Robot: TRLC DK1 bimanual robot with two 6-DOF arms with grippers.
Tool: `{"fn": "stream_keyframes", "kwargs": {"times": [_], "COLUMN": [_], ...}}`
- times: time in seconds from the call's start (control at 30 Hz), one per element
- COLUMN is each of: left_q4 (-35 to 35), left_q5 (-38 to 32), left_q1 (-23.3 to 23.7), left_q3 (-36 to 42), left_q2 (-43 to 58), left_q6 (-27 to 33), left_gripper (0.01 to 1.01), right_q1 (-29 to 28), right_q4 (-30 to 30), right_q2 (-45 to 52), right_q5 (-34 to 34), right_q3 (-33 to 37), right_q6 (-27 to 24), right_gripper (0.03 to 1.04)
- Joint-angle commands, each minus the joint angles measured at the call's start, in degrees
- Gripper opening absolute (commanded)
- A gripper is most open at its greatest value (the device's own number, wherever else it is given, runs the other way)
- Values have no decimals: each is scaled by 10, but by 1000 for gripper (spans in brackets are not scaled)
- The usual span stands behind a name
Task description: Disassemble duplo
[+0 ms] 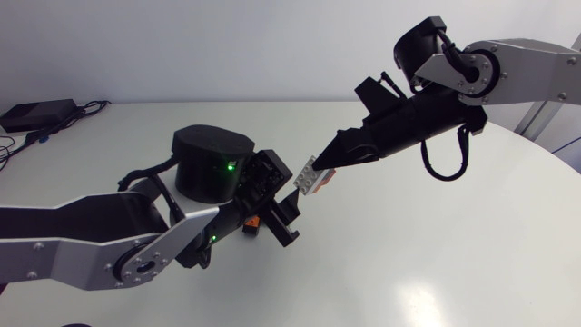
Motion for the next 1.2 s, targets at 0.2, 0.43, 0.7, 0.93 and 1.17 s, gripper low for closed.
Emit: {"fn": "stream_keyframes", "kwargs": {"times": [0.2, 0.43, 0.7, 0.93, 1.17], "left_q4": [-36, -50, -32, -28, 9], "left_q5": [78, 118, 118, 118, 118], "left_q1": [17, 30, 33, 34, 41], "left_q3": [34, 42, 70, 78, 61], "left_q2": [0, 8, 43, 71, 75], "left_q6": [-44, -54, -62, -72, -80], "left_gripper": [711, 713, 711, 546, 398], "right_q1": [5, 12, 28, 29, 40], "right_q4": [15, 24, 25, 29, 33], "right_q2": [31, 32, 27, 23, 17], "right_q5": [1, 6, 10, 16, 18], "right_q3": [14, 17, 18, 15, 8], "right_q6": [13, 14, 20, 21, 21], "right_gripper": [361, 362, 362, 362, 362]}}
